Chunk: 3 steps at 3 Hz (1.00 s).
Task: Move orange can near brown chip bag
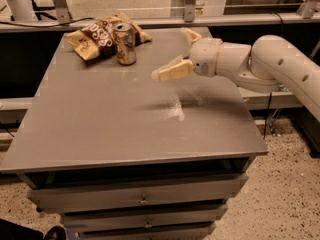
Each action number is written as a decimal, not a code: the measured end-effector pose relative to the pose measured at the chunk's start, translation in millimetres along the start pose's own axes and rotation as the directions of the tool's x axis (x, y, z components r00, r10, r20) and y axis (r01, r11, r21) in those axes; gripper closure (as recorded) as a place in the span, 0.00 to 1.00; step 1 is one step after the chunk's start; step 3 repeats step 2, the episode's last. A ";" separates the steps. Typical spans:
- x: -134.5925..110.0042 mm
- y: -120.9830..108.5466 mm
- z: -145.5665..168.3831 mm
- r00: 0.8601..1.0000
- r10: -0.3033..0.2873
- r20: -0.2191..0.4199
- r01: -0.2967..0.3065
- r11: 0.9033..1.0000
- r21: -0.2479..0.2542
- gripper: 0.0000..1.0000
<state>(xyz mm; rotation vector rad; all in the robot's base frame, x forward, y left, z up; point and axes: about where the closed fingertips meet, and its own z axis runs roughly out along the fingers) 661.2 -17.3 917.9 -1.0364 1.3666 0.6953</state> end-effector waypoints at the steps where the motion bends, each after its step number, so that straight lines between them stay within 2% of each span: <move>1: -16.5 6.6 -62.8 0.998 -0.062 0.019 0.062 0.998 0.008 0.00; 2: -14.5 7.0 -76.7 0.998 -0.065 0.016 0.064 0.998 0.012 0.00; 3: -14.5 7.0 -76.7 0.998 -0.065 0.016 0.064 0.998 0.012 0.00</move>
Offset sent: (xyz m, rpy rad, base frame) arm -0.0283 -0.0396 0.0166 -0.0076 -0.0516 0.0032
